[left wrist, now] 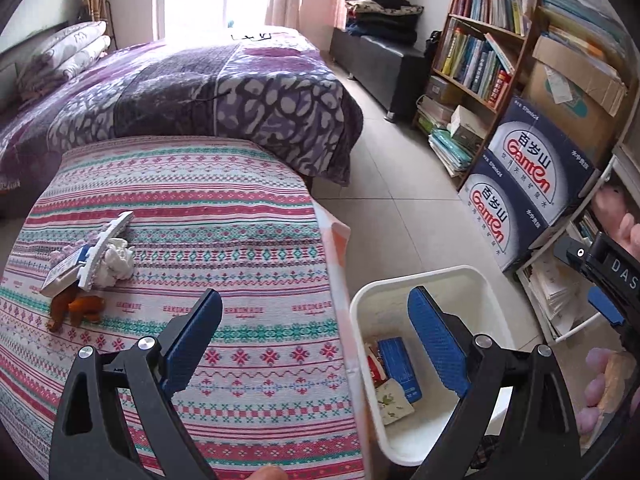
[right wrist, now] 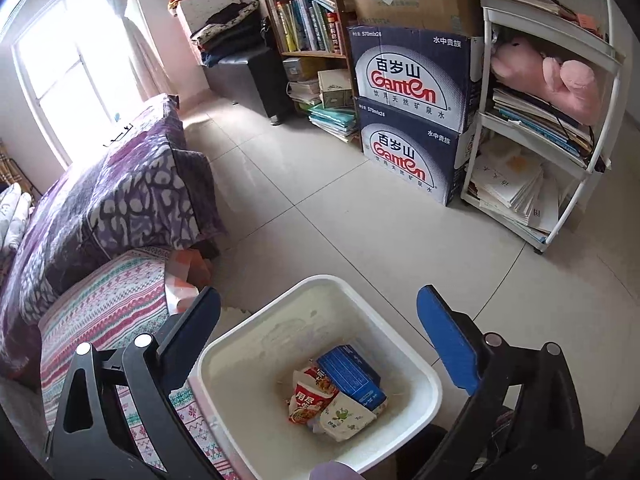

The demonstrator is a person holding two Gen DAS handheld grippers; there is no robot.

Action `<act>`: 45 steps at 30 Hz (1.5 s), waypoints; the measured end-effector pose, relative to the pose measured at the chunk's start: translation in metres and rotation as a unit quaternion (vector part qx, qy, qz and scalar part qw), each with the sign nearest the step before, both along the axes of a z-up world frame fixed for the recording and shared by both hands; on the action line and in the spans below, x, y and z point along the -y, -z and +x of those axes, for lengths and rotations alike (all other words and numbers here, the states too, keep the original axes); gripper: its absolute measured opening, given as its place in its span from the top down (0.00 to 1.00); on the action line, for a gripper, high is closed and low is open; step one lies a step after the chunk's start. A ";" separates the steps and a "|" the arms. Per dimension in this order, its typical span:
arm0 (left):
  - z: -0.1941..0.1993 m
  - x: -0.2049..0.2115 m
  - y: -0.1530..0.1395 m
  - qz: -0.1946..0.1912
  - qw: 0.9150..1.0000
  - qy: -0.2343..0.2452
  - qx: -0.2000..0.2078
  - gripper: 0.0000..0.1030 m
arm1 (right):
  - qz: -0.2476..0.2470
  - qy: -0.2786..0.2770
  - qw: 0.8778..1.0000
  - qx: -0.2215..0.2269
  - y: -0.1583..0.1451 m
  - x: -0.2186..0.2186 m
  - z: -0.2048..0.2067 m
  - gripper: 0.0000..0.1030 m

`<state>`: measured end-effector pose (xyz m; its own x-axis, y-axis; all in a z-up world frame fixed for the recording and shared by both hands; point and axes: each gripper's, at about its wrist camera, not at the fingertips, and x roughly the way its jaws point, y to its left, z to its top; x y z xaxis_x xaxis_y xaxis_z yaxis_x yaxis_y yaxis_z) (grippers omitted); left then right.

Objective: Collect trash
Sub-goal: 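Move both grippers back over the trash on the bedspread, then grasp the white notched foam strip with the left gripper while the right grasps the white bag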

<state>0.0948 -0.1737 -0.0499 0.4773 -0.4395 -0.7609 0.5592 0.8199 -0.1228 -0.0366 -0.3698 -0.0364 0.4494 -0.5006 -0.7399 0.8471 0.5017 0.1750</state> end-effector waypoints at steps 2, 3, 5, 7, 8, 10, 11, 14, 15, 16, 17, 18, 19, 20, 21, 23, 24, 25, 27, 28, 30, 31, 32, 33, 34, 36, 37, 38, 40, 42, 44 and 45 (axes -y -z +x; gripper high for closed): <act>0.009 -0.010 0.002 0.017 1.000 -0.017 0.006 0.12 | -0.001 -0.015 1.000 -0.006 0.002 -0.010 0.010 0.08; 0.013 -0.015 0.003 0.024 0.999 -0.025 0.007 0.12 | -0.002 -0.023 1.000 -0.008 0.003 -0.015 0.015 0.07; 0.022 -0.027 0.007 0.033 0.999 -0.040 0.004 0.12 | -0.003 -0.038 0.999 -0.015 0.004 -0.025 0.025 0.07; 0.032 -0.040 0.011 0.049 0.997 -0.056 0.000 0.12 | 0.000 -0.052 0.998 -0.019 0.006 -0.034 0.035 0.07; 0.036 -0.045 0.013 0.058 0.996 -0.063 0.001 0.12 | 0.003 -0.060 0.998 -0.021 0.007 -0.039 0.040 0.07; 0.049 -0.056 0.018 0.084 0.993 -0.077 0.001 0.12 | 0.006 -0.073 0.997 -0.026 0.008 -0.048 0.049 0.07; 0.056 -0.062 0.021 0.098 0.992 -0.081 0.002 0.12 | 0.007 -0.078 0.997 -0.027 0.009 -0.052 0.053 0.07; 0.076 -0.080 0.033 0.155 0.984 -0.084 0.008 0.12 | 0.015 -0.096 0.995 -0.032 0.013 -0.064 0.066 0.07; 0.084 -0.086 0.038 0.177 0.980 -0.088 0.011 0.12 | 0.016 -0.100 0.994 -0.034 0.014 -0.068 0.070 0.07; 0.091 -0.093 0.042 0.192 0.977 -0.092 0.012 0.12 | 0.018 -0.106 0.994 -0.037 0.016 -0.072 0.075 0.07; 0.099 -0.100 0.045 0.200 0.975 -0.098 0.011 0.11 | 0.017 -0.110 0.993 -0.040 0.017 -0.075 0.079 0.07; 0.106 -0.108 0.047 0.200 0.974 -0.106 0.008 0.12 | 0.017 -0.114 0.992 -0.043 0.019 -0.079 0.083 0.07; 0.114 -0.115 0.048 0.195 0.974 -0.113 0.001 0.12 | 0.017 -0.117 0.992 -0.046 0.021 -0.082 0.087 0.07; 0.121 -0.123 0.049 0.185 0.975 -0.119 -0.007 0.12 | 0.017 -0.120 0.991 -0.048 0.022 -0.085 0.091 0.07; 0.128 -0.128 0.049 0.175 0.977 -0.122 -0.014 0.12 | 0.019 -0.123 0.991 -0.051 0.024 -0.088 0.095 0.07; 0.141 -0.136 0.048 0.154 0.980 -0.126 -0.027 0.12 | 0.020 -0.127 0.990 -0.057 0.028 -0.092 0.101 0.07; 0.148 -0.139 0.048 0.140 0.981 -0.129 -0.033 0.12 | 0.020 -0.130 0.990 -0.060 0.030 -0.094 0.103 0.07; 0.153 -0.141 0.047 0.126 0.982 -0.133 -0.039 0.12 | 0.020 -0.131 0.989 -0.063 0.032 -0.096 0.105 0.07; 0.165 -0.146 0.046 0.103 0.983 -0.142 -0.047 0.14 | 0.022 -0.135 0.988 -0.069 0.036 -0.098 0.110 0.07; 0.171 -0.147 0.047 0.096 0.984 -0.145 -0.048 0.16 | 0.023 -0.137 0.988 -0.072 0.038 -0.100 0.113 0.07; 0.180 -0.148 0.052 0.091 0.983 -0.148 -0.053 0.21 | 0.028 -0.141 0.987 -0.076 0.041 -0.103 0.116 0.07; 0.184 -0.147 0.055 0.090 0.983 -0.148 -0.056 0.23 | 0.030 -0.143 0.986 -0.078 0.042 -0.104 0.118 0.07; 0.187 -0.147 0.058 0.090 0.983 -0.146 -0.059 0.27 | 0.033 -0.146 0.986 -0.079 0.044 -0.105 0.120 0.07; 0.190 -0.145 0.062 0.092 0.983 -0.144 -0.061 0.30 | 0.035 -0.148 0.985 -0.079 0.045 -0.106 0.122 0.07; 0.192 -0.144 0.065 0.096 0.983 -0.141 -0.061 0.32 | 0.037 -0.151 0.985 -0.081 0.046 -0.108 0.124 0.07; 0.196 -0.140 0.071 0.103 0.984 -0.135 -0.061 0.40 | 0.038 -0.158 0.983 -0.083 0.047 -0.112 0.128 0.07; 0.198 -0.139 0.074 0.105 0.984 -0.131 -0.066 0.43 | 0.039 -0.160 0.983 -0.084 0.048 -0.113 0.129 0.07; 0.200 -0.139 0.078 0.107 0.983 -0.128 -0.076 0.51 | 0.040 -0.163 0.982 -0.085 0.049 -0.115 0.130 0.07; 0.201 -0.141 0.082 0.103 0.983 -0.127 -0.088 0.66 | 0.043 -0.167 0.981 -0.087 0.050 -0.117 0.133 0.07; 0.202 -0.148 0.077 0.082 0.983 -0.125 -0.107 0.73 | 0.046 -0.171 0.980 -0.087 0.052 -0.119 0.135 0.07; 0.201 -0.157 0.067 0.059 0.984 -0.127 -0.109 0.74 | 0.049 -0.179 0.979 -0.087 0.053 -0.124 0.137 0.07; 0.200 -0.162 0.061 0.049 0.985 -0.126 -0.110 0.74 | 0.049 -0.187 0.977 -0.087 0.054 -0.127 0.140 0.07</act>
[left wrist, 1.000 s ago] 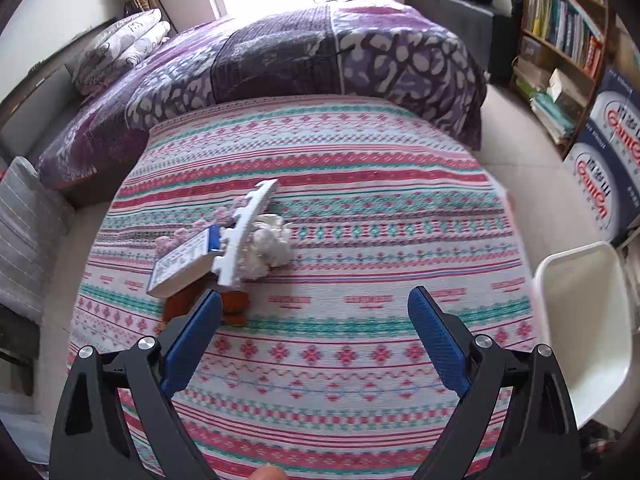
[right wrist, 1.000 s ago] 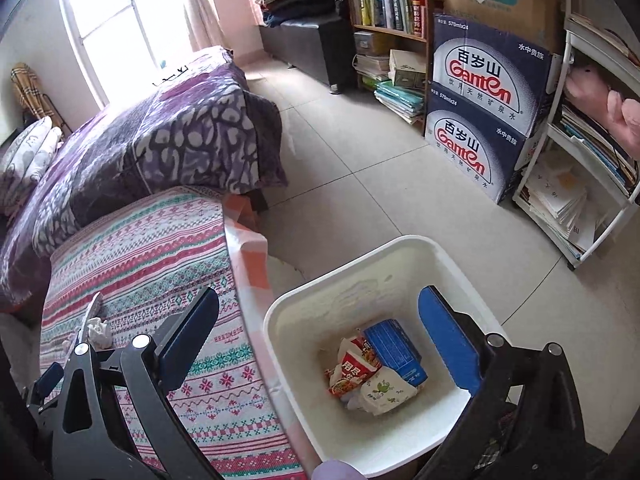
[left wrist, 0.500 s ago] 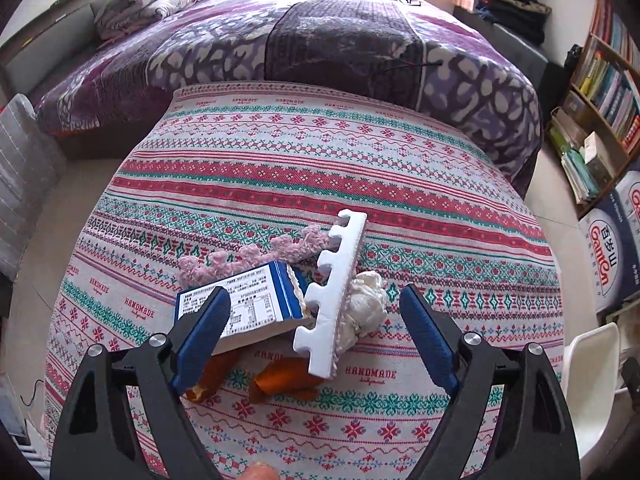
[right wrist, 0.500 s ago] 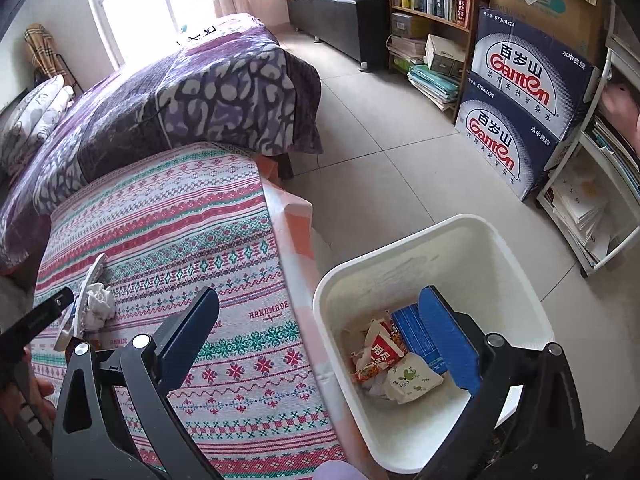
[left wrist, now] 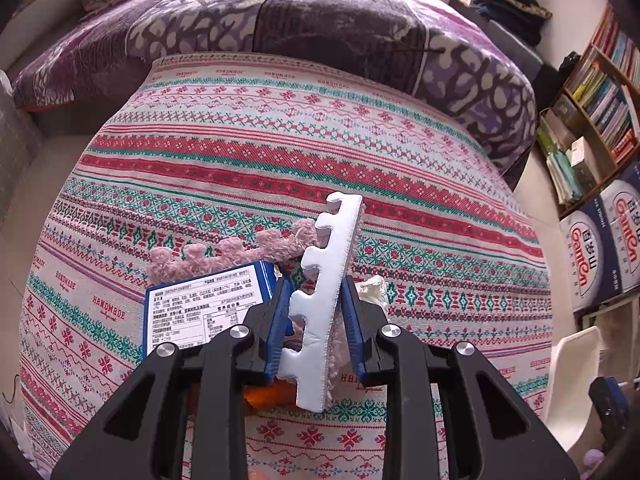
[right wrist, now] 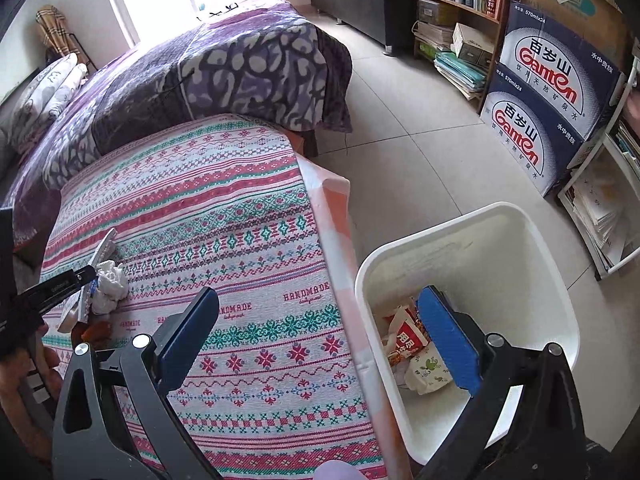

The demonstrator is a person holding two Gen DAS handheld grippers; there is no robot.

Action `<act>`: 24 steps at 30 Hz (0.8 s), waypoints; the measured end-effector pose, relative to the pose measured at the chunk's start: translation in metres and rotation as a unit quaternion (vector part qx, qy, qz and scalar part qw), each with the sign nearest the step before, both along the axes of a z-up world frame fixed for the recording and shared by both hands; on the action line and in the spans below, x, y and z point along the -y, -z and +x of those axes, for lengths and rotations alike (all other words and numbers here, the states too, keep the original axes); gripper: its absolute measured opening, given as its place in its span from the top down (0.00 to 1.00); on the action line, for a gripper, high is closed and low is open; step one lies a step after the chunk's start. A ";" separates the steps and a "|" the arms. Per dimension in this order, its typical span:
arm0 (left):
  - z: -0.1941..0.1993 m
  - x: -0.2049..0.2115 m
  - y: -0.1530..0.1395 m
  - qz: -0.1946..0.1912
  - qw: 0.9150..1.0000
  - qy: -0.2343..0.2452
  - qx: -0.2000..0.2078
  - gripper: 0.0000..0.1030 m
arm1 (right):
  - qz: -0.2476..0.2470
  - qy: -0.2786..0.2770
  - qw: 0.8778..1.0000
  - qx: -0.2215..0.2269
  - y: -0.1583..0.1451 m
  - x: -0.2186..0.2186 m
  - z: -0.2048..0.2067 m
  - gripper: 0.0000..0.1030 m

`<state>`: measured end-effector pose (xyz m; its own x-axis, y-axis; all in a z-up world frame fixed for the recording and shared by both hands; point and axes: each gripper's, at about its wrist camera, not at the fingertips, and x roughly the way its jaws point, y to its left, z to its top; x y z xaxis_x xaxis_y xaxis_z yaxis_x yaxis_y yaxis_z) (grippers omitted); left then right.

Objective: Collect trash
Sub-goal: 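Grasp the white notched foam strip with the left gripper while the right grasps the white bag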

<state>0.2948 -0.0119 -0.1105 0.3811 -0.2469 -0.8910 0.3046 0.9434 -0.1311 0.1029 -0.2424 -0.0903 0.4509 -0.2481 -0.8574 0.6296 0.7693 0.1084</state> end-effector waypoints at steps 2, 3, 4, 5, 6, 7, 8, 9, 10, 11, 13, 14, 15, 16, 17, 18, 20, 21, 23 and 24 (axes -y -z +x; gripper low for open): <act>-0.003 -0.011 -0.014 -0.020 1.000 -0.006 0.005 0.74 | -0.001 -0.019 1.000 0.003 0.000 -0.009 0.004 0.07; -0.005 -0.017 -0.022 -0.026 1.000 -0.010 0.011 0.74 | -0.003 -0.034 0.999 0.005 0.000 -0.016 0.007 0.07; -0.006 -0.023 -0.030 -0.031 0.999 -0.016 0.017 0.74 | -0.003 -0.047 0.999 0.007 0.001 -0.022 0.009 0.07; -0.008 -0.030 -0.038 -0.037 0.999 -0.023 0.022 0.74 | -0.001 -0.065 0.998 0.008 0.001 -0.030 0.013 0.07; -0.010 -0.037 -0.046 -0.044 0.998 -0.031 0.028 0.74 | 0.003 -0.083 0.996 0.010 0.002 -0.039 0.017 0.07; -0.012 -0.045 -0.054 -0.052 0.997 -0.039 0.034 0.74 | 0.007 -0.098 0.995 0.012 0.003 -0.046 0.020 0.07; -0.014 -0.052 -0.063 -0.060 0.996 -0.049 0.040 0.74 | 0.011 -0.116 0.993 0.014 0.004 -0.055 0.024 0.07; -0.017 -0.059 -0.072 -0.063 0.995 -0.060 0.049 0.74 | 0.017 -0.132 0.991 0.013 0.007 -0.064 0.029 0.07; -0.020 -0.065 -0.080 -0.062 0.994 -0.069 0.060 0.74 | 0.025 -0.143 0.989 0.012 0.009 -0.071 0.035 0.07; -0.023 -0.070 -0.089 -0.064 0.992 -0.078 0.070 0.74 | 0.037 -0.148 0.988 0.012 0.011 -0.077 0.041 0.07; -0.032 -0.081 -0.104 -0.075 0.989 -0.093 0.084 0.74 | 0.070 -0.144 0.987 0.016 0.017 -0.087 0.055 0.07; -0.036 -0.085 -0.111 -0.079 0.988 -0.100 0.092 0.74 | 0.085 -0.134 0.987 0.018 0.021 -0.092 0.064 0.07; -0.040 -0.091 -0.116 -0.083 0.986 -0.105 0.099 0.74 | 0.095 -0.126 0.987 0.021 0.024 -0.096 0.072 0.07; -0.044 -0.095 -0.122 -0.086 0.985 -0.110 0.106 0.74 | 0.105 -0.120 0.987 0.025 0.028 -0.100 0.082 0.07; -0.048 -0.100 -0.128 -0.091 0.983 -0.114 0.112 0.74 | 0.114 -0.113 0.987 0.029 0.031 -0.105 0.093 0.07; -0.050 -0.103 -0.133 -0.095 0.982 -0.117 0.117 0.74 | 0.119 -0.104 0.987 0.032 0.033 -0.108 0.101 0.07; -0.052 -0.111 -0.142 -0.098 0.980 -0.119 0.126 0.74 | 0.132 -0.082 0.987 0.040 0.037 -0.113 0.118 0.07; -0.053 -0.113 -0.144 -0.097 0.979 -0.121 0.130 0.74 | 0.139 -0.073 0.987 0.042 0.040 -0.115 0.125 0.07; -0.054 -0.118 -0.147 -0.094 0.978 -0.124 0.135 0.74 | 0.147 -0.053 0.987 0.035 0.045 -0.120 0.138 0.08; -0.053 -0.120 -0.147 -0.095 0.978 -0.125 0.134 0.74 | 0.146 -0.045 0.988 0.030 0.048 -0.122 0.144 0.08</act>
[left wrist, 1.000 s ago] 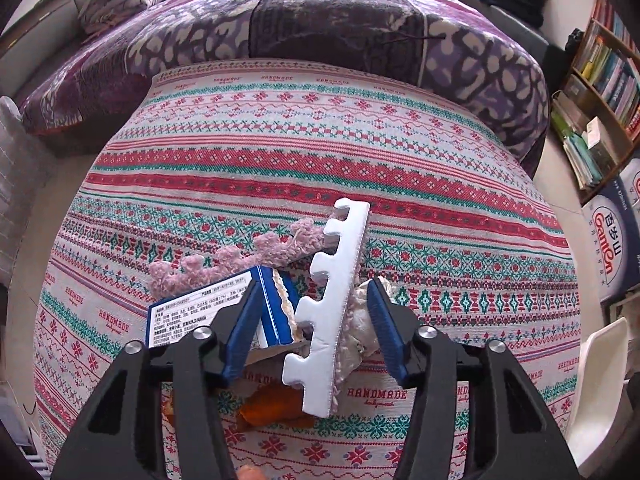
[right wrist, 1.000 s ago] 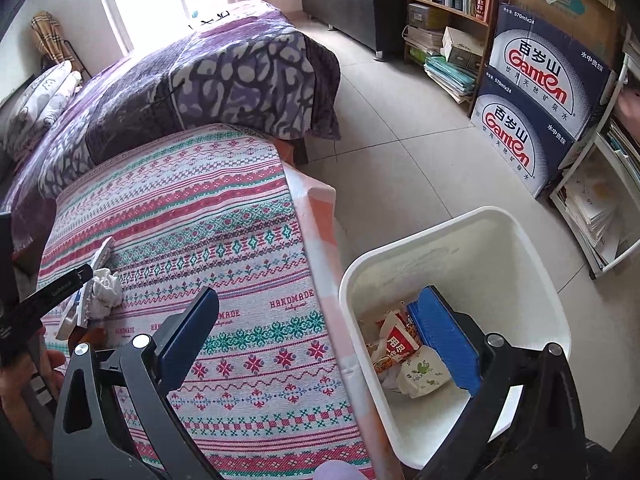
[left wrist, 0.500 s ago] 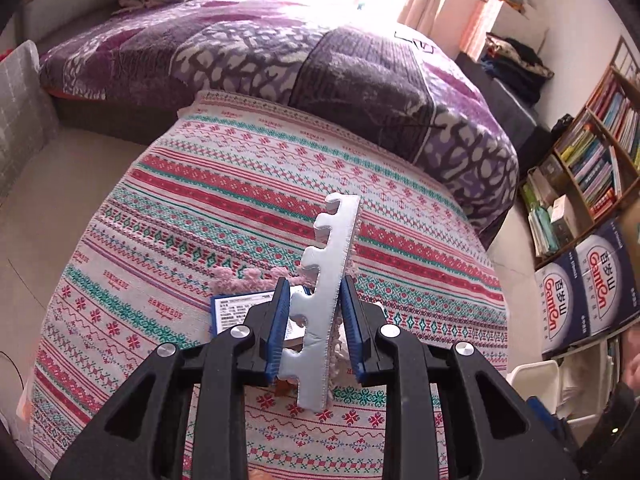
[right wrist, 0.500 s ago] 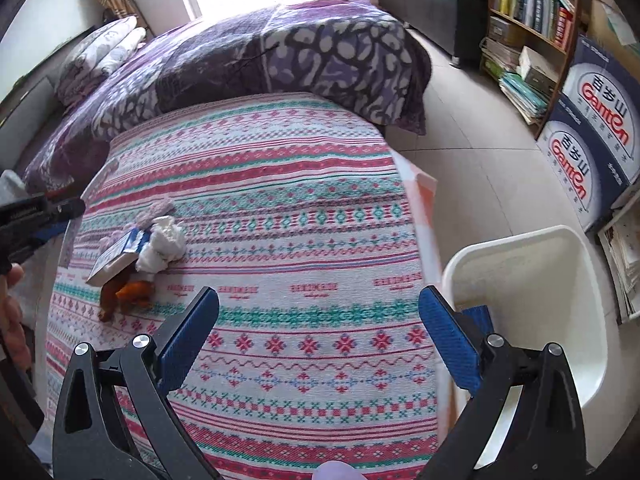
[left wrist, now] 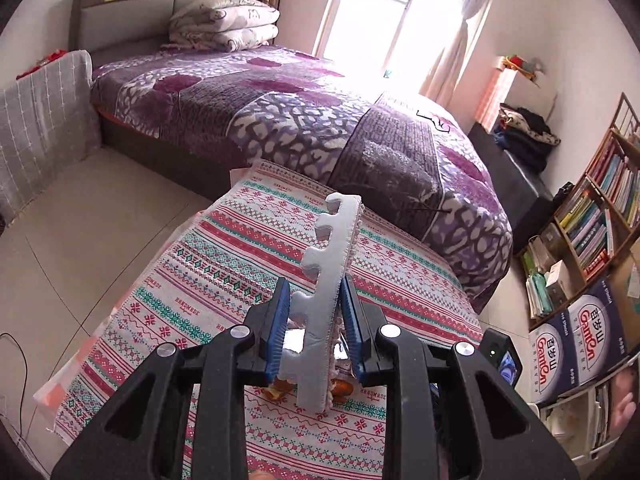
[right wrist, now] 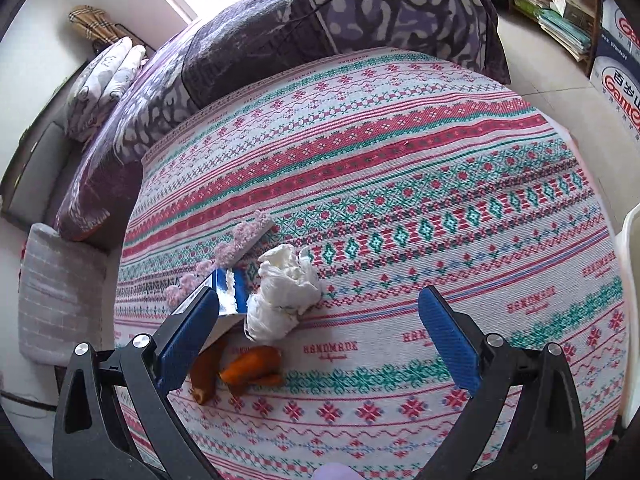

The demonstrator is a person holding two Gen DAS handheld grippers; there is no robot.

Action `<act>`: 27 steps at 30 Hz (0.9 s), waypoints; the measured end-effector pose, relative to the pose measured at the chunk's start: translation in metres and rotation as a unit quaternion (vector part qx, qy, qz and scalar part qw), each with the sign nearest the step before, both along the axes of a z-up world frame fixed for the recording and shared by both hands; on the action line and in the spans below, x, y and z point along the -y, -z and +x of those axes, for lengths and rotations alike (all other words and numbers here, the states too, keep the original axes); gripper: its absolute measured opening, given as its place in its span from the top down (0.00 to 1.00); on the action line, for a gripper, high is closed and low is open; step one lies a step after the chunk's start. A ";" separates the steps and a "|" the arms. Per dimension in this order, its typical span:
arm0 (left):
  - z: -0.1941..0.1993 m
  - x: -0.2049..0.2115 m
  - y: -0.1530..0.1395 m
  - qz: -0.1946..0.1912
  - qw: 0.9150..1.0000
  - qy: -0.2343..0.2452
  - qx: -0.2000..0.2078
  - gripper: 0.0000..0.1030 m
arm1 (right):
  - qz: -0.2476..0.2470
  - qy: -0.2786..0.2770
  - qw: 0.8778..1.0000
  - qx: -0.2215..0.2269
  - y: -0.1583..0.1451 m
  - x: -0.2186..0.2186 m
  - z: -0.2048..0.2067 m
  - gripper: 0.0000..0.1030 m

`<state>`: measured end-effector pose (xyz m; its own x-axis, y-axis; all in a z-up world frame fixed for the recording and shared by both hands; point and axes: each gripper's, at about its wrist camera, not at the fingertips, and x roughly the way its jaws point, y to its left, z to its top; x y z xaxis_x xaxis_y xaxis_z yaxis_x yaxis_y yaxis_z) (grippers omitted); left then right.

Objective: Collect trash
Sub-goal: 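Grasp the white notched foam strip with the left gripper while the right grasps the white bag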

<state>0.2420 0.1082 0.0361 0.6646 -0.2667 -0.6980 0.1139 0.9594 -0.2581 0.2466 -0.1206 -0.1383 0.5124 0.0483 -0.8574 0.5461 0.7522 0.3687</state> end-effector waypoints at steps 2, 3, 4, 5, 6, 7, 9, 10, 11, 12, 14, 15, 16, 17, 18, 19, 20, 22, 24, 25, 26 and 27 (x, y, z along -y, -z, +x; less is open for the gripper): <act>0.002 -0.007 0.002 -0.003 1.000 -0.005 -0.007 0.74 | -0.008 0.012 1.000 -0.011 0.006 -0.004 0.009 0.11; 0.003 -0.011 0.003 -0.004 1.000 -0.009 -0.011 0.74 | -0.010 0.014 1.000 -0.017 0.009 -0.006 0.013 0.12; 0.004 -0.015 0.005 -0.007 1.000 -0.013 -0.015 0.74 | -0.012 0.016 0.999 -0.026 0.013 -0.009 0.017 0.14; 0.006 -0.019 0.006 -0.009 1.000 -0.016 -0.019 0.74 | -0.011 0.017 0.999 -0.034 0.017 -0.010 0.018 0.18; 0.007 -0.022 0.007 -0.012 1.000 -0.019 -0.021 0.74 | -0.010 0.016 0.999 -0.043 0.022 -0.011 0.019 0.21; 0.008 -0.026 0.007 -0.013 0.999 -0.022 -0.021 0.74 | -0.010 0.014 0.999 -0.048 0.025 -0.013 0.018 0.24; 0.009 -0.032 0.008 -0.015 0.999 -0.027 -0.022 0.74 | -0.033 0.006 0.999 -0.042 0.024 -0.022 0.016 0.24; 0.009 -0.035 0.008 -0.016 0.999 -0.030 -0.022 0.74 | -0.036 0.002 0.998 -0.042 0.026 -0.024 0.015 0.26; 0.009 -0.037 0.009 -0.018 0.999 -0.032 -0.023 0.74 | -0.044 -0.003 0.998 -0.041 0.025 -0.028 0.014 0.31; 0.009 -0.039 0.010 -0.019 0.999 -0.034 -0.025 0.74 | -0.043 -0.012 0.998 -0.039 0.025 -0.030 0.013 0.37; 0.009 -0.045 0.011 -0.021 0.999 -0.039 -0.027 0.74 | -0.019 -0.043 0.998 -0.030 0.026 -0.036 0.013 0.69; 0.009 -0.047 0.012 -0.022 0.999 -0.040 -0.028 0.74 | -0.016 -0.051 0.998 -0.027 0.023 -0.038 0.012 0.69; 0.009 -0.049 0.012 -0.023 0.998 -0.042 -0.028 0.74 | -0.011 -0.060 0.998 -0.018 0.019 -0.038 0.010 0.69; 0.009 -0.051 0.012 -0.023 0.998 -0.044 -0.027 0.74 | -0.007 -0.069 0.998 -0.009 0.015 -0.040 0.008 0.69; 0.008 -0.052 0.011 -0.024 0.998 -0.047 -0.026 0.74 | -0.010 -0.077 0.997 0.002 0.008 -0.040 0.006 0.69; 0.007 -0.053 0.011 -0.024 0.998 -0.049 -0.025 0.74 | -0.017 -0.082 0.996 0.009 0.003 -0.042 0.003 0.69; 0.007 -0.053 0.010 -0.025 0.998 -0.051 -0.023 0.74 | -0.026 -0.088 0.996 0.019 -0.007 -0.042 0.001 0.69; 0.005 -0.051 0.008 -0.022 0.998 -0.054 -0.017 0.74 | -0.037 -0.093 0.994 0.036 -0.022 -0.041 -0.005 0.69; 0.002 -0.047 0.005 -0.013 0.998 -0.057 -0.008 0.74 | -0.047 -0.095 0.993 0.053 -0.039 -0.037 -0.012 0.69; 0.000 -0.045 0.004 -0.008 0.998 -0.058 -0.003 0.74 | -0.053 -0.094 0.992 0.062 -0.048 -0.033 -0.015 0.69; -0.001 -0.042 0.004 -0.003 0.998 -0.058 0.002 0.74 | -0.057 -0.093 0.992 0.069 -0.054 -0.032 -0.019 0.69; -0.003 -0.039 0.003 0.003 0.998 -0.058 0.007 0.74 | -0.062 -0.090 0.991 0.077 -0.062 -0.029 -0.022 0.69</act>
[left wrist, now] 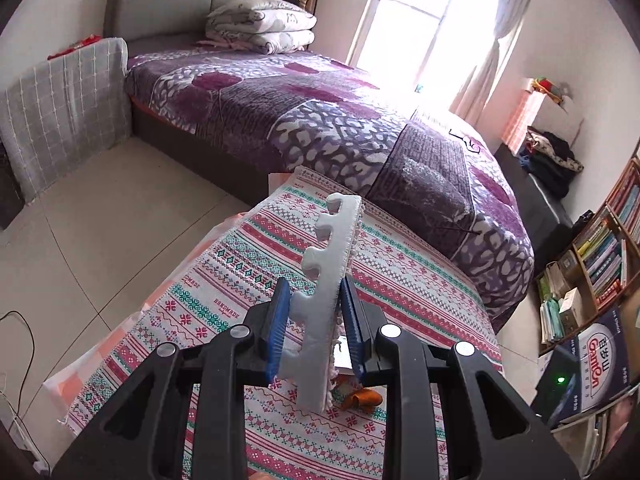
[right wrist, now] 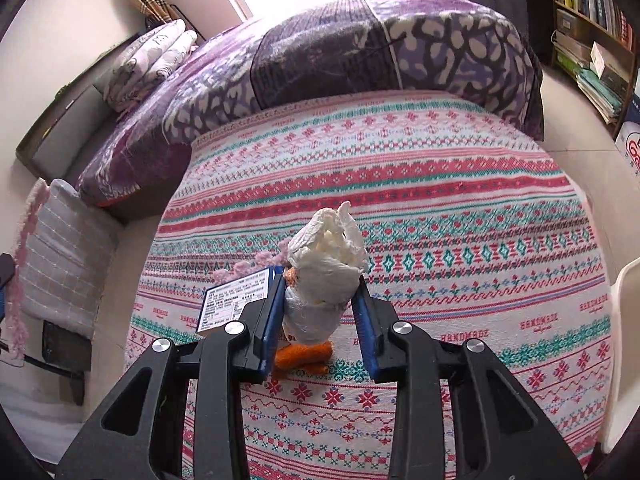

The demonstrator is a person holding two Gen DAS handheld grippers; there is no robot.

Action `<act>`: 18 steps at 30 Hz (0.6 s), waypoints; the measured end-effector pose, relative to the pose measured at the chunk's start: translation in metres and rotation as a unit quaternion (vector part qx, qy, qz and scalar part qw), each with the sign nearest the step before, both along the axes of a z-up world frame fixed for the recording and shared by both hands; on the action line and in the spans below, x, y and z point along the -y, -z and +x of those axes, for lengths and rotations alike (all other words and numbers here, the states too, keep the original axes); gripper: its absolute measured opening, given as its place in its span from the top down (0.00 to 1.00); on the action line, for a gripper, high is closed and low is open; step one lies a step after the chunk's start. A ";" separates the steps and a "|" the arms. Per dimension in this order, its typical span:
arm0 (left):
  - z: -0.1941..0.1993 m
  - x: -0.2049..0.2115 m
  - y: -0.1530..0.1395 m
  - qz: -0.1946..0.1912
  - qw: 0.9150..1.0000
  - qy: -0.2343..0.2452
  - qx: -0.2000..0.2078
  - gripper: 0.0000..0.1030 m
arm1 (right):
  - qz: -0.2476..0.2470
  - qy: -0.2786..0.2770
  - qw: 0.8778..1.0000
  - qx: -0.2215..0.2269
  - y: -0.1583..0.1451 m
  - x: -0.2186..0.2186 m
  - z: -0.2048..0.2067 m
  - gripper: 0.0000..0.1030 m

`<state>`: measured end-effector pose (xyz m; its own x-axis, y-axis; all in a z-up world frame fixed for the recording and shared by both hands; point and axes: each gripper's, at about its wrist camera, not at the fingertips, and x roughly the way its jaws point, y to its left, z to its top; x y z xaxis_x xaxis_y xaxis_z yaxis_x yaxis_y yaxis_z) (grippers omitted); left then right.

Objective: Collect trash
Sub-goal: 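Grasp the white notched foam strip with the left gripper while the right grasps the white bag, then carry both items over the bin and open the right gripper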

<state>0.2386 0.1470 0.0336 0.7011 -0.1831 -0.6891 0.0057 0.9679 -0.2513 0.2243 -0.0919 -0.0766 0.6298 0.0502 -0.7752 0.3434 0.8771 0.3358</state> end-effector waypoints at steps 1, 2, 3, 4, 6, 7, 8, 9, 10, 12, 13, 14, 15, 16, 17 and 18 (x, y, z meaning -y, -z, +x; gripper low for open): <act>-0.002 0.004 -0.001 0.007 1.000 0.000 0.005 0.74 | -0.002 0.002 1.000 0.006 -0.005 0.004 -0.003 0.69; -0.004 0.008 -0.002 0.015 1.000 0.001 0.011 0.74 | -0.005 0.005 1.000 0.013 -0.012 0.008 -0.006 0.69; -0.006 0.012 -0.003 0.025 1.000 0.001 0.018 0.74 | -0.008 0.007 1.000 0.018 -0.017 0.012 -0.007 0.69; -0.009 0.015 -0.003 0.033 0.999 0.001 0.025 0.74 | -0.012 0.010 1.000 0.023 -0.021 0.016 -0.009 0.69; -0.013 0.023 -0.005 0.046 0.998 0.001 0.037 0.74 | -0.023 0.016 0.999 0.035 -0.031 0.023 -0.014 0.69; -0.015 0.026 -0.005 0.052 0.998 0.001 0.041 0.74 | -0.028 0.018 0.999 0.039 -0.035 0.026 -0.017 0.69; -0.017 0.030 -0.005 0.057 0.997 0.001 0.044 0.74 | -0.033 0.020 0.998 0.044 -0.039 0.030 -0.021 0.69; -0.018 0.033 -0.004 0.060 0.997 0.001 0.046 0.74 | -0.037 0.021 0.998 0.047 -0.042 0.033 -0.025 0.69; -0.019 0.037 -0.003 0.064 0.997 0.002 0.047 0.74 | -0.041 0.023 0.998 0.049 -0.044 0.037 -0.029 0.69; -0.022 0.044 -0.001 0.072 0.996 0.004 0.049 0.74 | -0.047 0.027 0.997 0.055 -0.048 0.044 -0.037 0.69; -0.023 0.048 0.000 0.077 0.996 0.005 0.050 0.74 | -0.051 0.028 0.997 0.057 -0.049 0.048 -0.042 0.69; -0.024 0.051 0.001 0.080 0.995 0.006 0.051 0.74 | -0.055 0.030 0.996 0.058 -0.050 0.050 -0.046 0.69; -0.026 0.054 0.002 0.083 0.995 0.008 0.052 0.74 | -0.058 0.031 0.996 0.059 -0.051 0.053 -0.050 0.69; -0.027 0.057 0.003 0.086 0.995 0.009 0.052 0.74 | -0.061 0.033 0.996 0.060 -0.052 0.055 -0.053 0.69; -0.029 0.060 0.005 0.088 0.995 0.011 0.051 0.74 | -0.065 0.034 0.995 0.060 -0.053 0.059 -0.058 0.69; -0.030 0.064 0.006 0.089 0.995 0.014 0.050 0.74 | -0.067 0.036 0.995 0.061 -0.053 0.062 -0.061 0.69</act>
